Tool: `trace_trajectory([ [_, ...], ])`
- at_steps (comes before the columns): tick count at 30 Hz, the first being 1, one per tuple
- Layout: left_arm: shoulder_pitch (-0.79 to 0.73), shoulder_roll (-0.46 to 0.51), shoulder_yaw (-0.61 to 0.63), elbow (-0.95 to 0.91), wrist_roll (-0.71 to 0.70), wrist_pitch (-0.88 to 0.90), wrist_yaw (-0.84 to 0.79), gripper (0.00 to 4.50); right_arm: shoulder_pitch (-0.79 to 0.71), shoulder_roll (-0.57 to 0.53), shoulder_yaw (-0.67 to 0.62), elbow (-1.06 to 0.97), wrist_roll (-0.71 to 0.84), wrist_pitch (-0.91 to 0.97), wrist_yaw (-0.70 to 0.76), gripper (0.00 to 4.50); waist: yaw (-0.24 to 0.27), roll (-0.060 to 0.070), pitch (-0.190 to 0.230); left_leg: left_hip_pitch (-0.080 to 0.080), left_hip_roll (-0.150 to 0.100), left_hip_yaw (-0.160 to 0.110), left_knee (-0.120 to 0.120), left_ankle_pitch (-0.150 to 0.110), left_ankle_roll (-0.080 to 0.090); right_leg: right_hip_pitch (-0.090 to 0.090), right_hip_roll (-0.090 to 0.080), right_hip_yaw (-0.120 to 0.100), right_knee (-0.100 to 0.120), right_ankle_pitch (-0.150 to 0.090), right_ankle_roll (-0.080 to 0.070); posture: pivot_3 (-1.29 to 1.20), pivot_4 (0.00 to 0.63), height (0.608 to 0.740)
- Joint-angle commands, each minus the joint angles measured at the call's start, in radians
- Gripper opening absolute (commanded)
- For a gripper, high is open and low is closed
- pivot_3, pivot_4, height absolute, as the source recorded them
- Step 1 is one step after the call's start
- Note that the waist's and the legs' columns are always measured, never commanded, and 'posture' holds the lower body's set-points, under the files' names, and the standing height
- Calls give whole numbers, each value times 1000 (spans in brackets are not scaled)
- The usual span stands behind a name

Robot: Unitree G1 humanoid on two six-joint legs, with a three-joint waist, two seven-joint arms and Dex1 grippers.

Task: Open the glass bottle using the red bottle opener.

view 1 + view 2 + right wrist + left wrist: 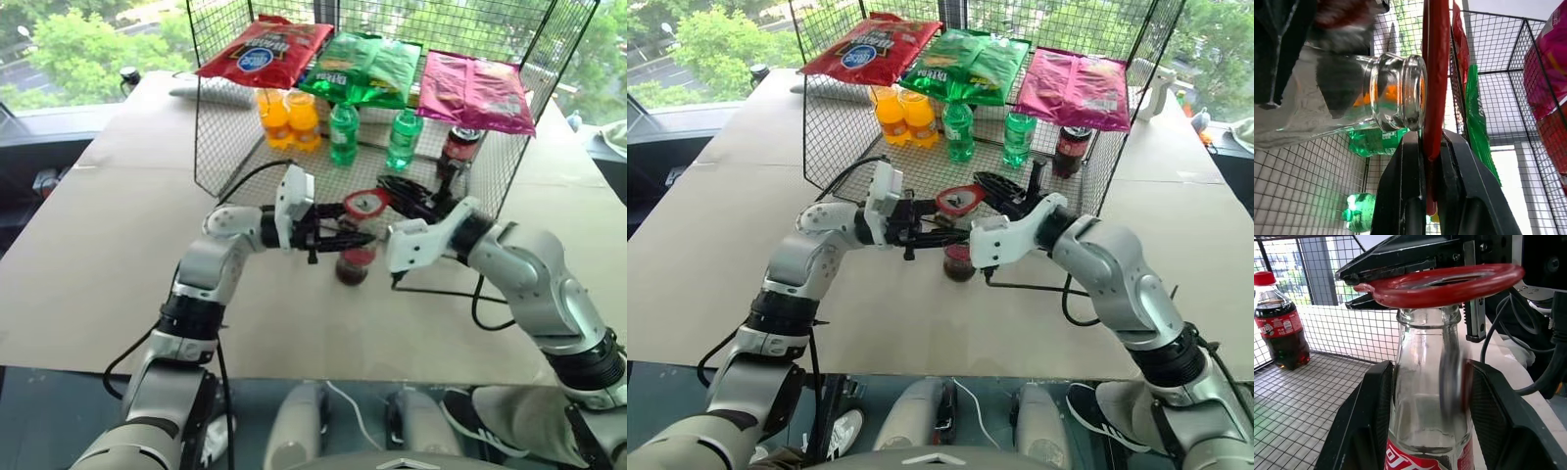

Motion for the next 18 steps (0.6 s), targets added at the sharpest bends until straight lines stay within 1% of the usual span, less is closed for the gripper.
trace_trajectory([
  [1, 5, 11, 17, -7, 10, -10, 16, 2116, 7, 45, -22, -44, 44, 66, 22, 0, 0, 0, 0, 0, 0, 0, 0, 0, 0, 0, 0, 0, 0, 0, 0, 0, 150, 740],
  [6, 16, 19, 20, -23, 10, -8, 16, 2116, 4, 115, -64, -89, 112, 187, 37, 0, -1, 0, 0, 0, 0, 0, 0, 0, 0, 0, 0, 0, 0, 0, 0, 0, 150, 740],
  [9, 21, 22, 22, -32, 9, -7, 18, 2116, 16, 165, -104, -172, 208, 335, 89, 0, -1, 0, 0, -1, 0, 0, 0, 0, 0, 0, 0, 0, 0, 0, 0, 0, 150, 740],
  [13, 26, 23, 24, -39, 8, -8, 23, 2116, 17, 210, -189, -301, 322, 586, 133, 0, 0, 0, 0, -1, 0, 0, 0, 0, 0, 0, 0, 0, 0, 0, 0, 0, 150, 740],
  [15, 30, 24, 25, -43, 10, -11, 25, 2116, -1, 236, -280, -378, 455, 785, 179, 0, 0, 1, 0, -1, 0, 0, 0, 0, 0, 0, 0, 0, 0, 0, -1, 0, 150, 740],
  [18, 32, 24, 27, -43, 11, -14, 26, 2116, -32, 250, -391, -459, 572, 1047, 196, 0, -1, 1, 0, -1, 0, -1, 0, 0, 0, 0, 0, 0, 0, 0, -1, 0, 150, 740],
])
